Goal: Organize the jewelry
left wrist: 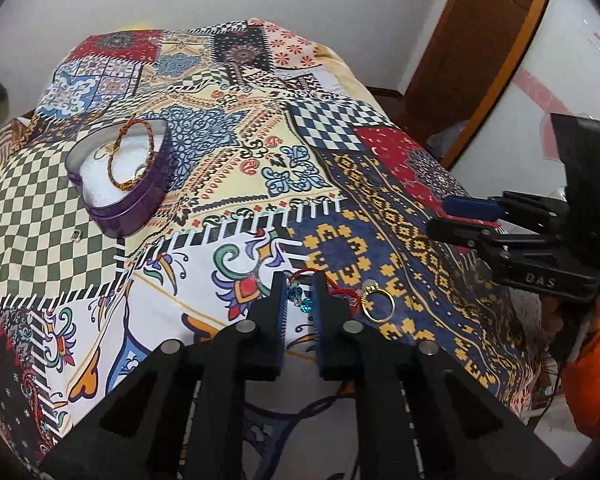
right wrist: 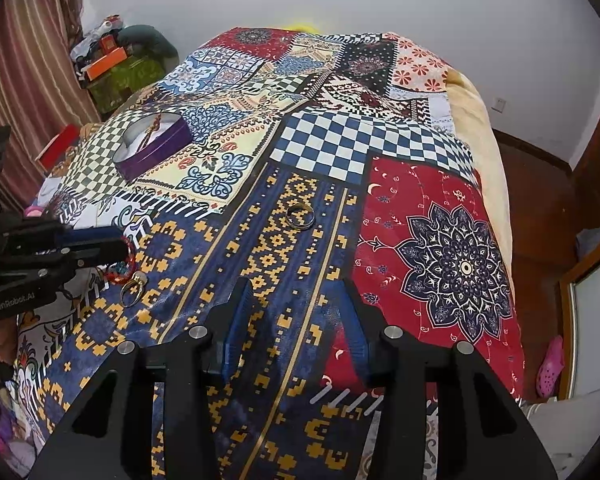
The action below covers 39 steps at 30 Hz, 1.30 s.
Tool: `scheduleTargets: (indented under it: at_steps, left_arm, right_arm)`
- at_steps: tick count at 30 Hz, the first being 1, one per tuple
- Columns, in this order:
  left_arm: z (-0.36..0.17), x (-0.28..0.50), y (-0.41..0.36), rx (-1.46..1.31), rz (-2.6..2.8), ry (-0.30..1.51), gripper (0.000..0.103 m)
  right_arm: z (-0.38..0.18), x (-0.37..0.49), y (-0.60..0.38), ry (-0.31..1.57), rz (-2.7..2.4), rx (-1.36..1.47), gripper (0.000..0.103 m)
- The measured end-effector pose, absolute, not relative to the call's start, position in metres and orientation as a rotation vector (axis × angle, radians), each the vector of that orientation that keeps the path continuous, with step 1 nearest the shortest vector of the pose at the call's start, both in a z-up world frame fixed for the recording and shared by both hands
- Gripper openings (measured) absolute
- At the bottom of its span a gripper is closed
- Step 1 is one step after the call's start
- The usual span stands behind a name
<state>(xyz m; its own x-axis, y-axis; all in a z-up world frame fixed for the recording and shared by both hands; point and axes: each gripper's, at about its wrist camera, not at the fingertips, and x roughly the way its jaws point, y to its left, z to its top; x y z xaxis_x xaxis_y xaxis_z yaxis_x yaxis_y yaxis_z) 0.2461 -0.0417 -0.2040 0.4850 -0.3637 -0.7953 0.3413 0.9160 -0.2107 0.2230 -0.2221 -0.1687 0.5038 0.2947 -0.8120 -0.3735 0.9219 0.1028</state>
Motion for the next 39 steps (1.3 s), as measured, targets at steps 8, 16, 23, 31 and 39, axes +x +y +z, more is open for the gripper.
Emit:
scheduleTargets:
  at_steps: [8,16,23,31,39]
  left_arm:
    - [-0.195,0.255,-0.021,-0.064,-0.378,0.936,0.005]
    - [-0.171,0.266,0.01,-0.1,-0.333,0.85,0.005]
    - [-0.168,0.265,0.024,-0.11,-0.317,0.822,0.005]
    - [-0.157,0.258,0.033,-0.11,-0.285,0.795,0.005]
    - [-0.125,0.246,0.05,-0.108,-0.239,0.727,0.005]
  right_arm:
    - [-0.172,0.234,-0.223,0.953,0.405,-0.086,0.04]
    - [-0.18,0.266,-0.205,0.96,0.418,-0.095,0.04]
    - [-0.189,0.279,-0.199,0.984,0.44,-0.079,0.02]
    - [-0.176,0.264,-0.194,0.939,0.441,-0.11,0.02]
    - [-0.142,0.248,-0.195,0.868,0.46,-0.078,0.02]
